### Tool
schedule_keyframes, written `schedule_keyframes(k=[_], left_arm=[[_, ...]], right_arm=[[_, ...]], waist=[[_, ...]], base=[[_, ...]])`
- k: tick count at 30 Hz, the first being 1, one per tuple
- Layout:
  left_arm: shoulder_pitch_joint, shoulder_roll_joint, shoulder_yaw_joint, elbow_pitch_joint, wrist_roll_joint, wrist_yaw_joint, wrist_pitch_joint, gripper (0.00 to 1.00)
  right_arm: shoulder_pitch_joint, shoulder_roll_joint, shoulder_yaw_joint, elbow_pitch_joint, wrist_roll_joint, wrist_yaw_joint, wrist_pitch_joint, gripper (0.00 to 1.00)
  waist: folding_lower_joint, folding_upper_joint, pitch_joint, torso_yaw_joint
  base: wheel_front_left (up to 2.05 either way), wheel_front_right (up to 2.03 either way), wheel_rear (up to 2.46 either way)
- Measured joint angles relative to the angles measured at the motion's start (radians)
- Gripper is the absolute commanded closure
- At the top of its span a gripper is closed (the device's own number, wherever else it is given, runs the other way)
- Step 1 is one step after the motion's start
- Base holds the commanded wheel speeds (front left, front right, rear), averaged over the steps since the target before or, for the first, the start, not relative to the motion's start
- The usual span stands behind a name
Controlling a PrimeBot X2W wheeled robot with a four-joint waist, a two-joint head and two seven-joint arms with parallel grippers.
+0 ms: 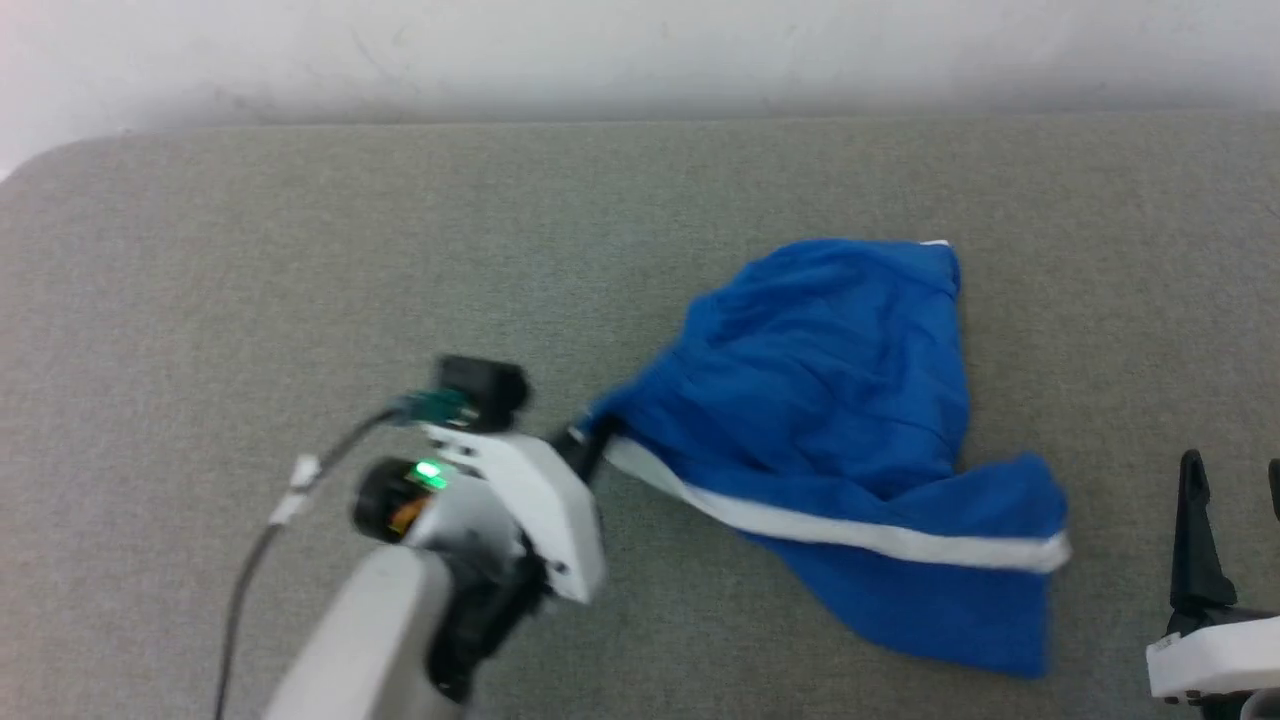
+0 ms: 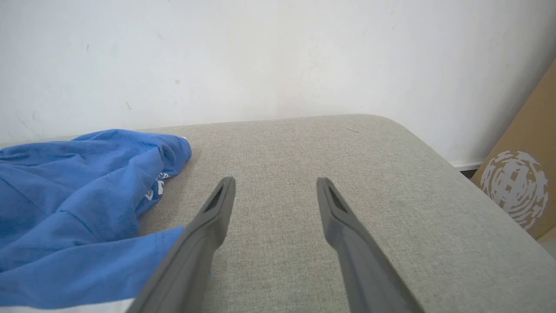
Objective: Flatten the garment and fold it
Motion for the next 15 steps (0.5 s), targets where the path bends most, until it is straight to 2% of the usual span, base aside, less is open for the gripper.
schedule_keyframes(k=[5,11,12,13,14,15], left_arm=[[0.09,0.065,0.107,-0.132,-0.003,0.061,-0.07,1.0],[0.325,0.052,0.155,-0.107,-0.076,0.117,-0.084,1.0],[0.348,0.051,0.155,-0.091,-0.076,0.125,-0.089,0.78],[0.365,0.049,0.159,-0.079,-0.076,0.132,-0.098,0.51],[0.373,0.041,0.168,-0.076,-0.079,0.137,-0.118,0.0],[0.376,0.029,0.176,-0.076,-0.084,0.14,-0.138,0.0]], right_arm=[[0.001,0.0,-0.002,-0.006,-0.008,0.0,0.005,0.0],[0.001,0.0,0.006,-0.017,-0.016,0.0,0.027,0.0],[0.001,0.0,0.007,-0.018,-0.017,0.0,0.03,0.0],[0.001,0.0,0.007,-0.02,-0.018,0.0,0.036,0.0],[0.001,0.0,0.008,-0.022,-0.021,0.0,0.037,0.0],[0.001,0.0,0.009,-0.025,-0.024,0.0,0.043,0.0]], waist=[[0.0,0.0,-0.005,0.028],[-0.0001,0.0,-0.003,0.058],[-0.0001,0.0,-0.002,0.061],[-0.0001,0.0,-0.002,0.064],[-0.0001,0.0,-0.002,0.066],[-0.0001,0.0,-0.003,0.068]], base=[[0.0,0.0,0.0],[0.0,0.0,0.0],[0.0,0.0,0.0],[0.0,0.0,0.0],[0.0,0.0,0.0],[0.0,0.0,0.0]])
